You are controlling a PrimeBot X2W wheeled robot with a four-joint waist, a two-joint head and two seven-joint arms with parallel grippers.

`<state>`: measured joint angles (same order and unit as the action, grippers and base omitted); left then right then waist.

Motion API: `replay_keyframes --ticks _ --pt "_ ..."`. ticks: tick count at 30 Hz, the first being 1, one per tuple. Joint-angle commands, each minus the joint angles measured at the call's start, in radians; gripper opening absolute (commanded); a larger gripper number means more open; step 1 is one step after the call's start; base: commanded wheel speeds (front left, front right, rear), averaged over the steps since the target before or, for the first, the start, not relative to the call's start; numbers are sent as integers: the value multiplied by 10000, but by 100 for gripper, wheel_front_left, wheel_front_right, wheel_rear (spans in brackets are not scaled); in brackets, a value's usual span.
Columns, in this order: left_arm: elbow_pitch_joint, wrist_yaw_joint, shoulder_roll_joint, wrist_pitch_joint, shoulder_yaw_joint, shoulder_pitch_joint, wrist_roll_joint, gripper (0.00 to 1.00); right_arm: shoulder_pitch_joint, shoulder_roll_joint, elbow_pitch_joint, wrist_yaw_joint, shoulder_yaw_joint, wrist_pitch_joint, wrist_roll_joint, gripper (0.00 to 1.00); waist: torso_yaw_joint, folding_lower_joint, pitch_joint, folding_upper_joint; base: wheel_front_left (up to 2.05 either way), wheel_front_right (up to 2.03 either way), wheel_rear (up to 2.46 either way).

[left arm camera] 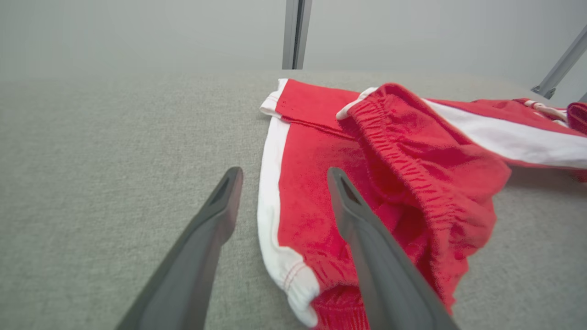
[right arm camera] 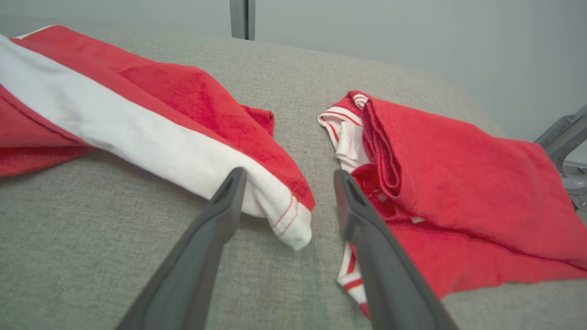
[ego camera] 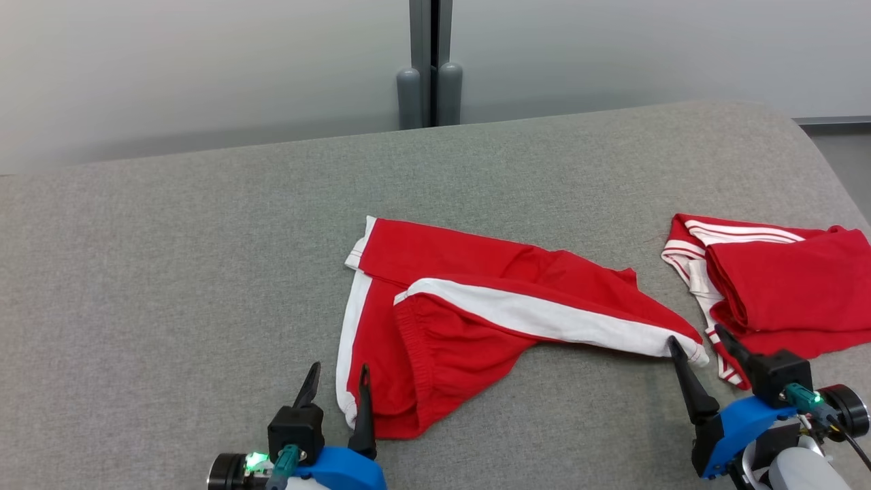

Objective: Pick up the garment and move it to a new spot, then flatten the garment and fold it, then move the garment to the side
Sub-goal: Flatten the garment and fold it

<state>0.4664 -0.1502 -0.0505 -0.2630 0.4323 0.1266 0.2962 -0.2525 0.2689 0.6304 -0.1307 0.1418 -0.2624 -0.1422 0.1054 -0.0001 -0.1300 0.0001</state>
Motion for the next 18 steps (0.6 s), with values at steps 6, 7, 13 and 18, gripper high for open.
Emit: replay_keyframes --ticks 6,7,13,18 --pt "1683 435 6 -24 306 447 780 100 -72 -246 -617 -1 -56 -31 -85 100 145 1 -71 -1 0 0 0" --pt "2012 482 4 -25 443 520 951 100 -79 -269 -667 -1 -72 -29 -107 100 167 1 -75 -1 0 0 0" --pt "3565 630 3 61 1220 1324 1689 0 -195 -409 -966 -1 -86 -29 -193 100 261 1 -180 -1 0 0 0" --pt "3484 214 -363 -8 889 2468 972 0 -172 -511 -1133 -1 -170 -29 -272 100 260 1 -287 -1 0 0 0"
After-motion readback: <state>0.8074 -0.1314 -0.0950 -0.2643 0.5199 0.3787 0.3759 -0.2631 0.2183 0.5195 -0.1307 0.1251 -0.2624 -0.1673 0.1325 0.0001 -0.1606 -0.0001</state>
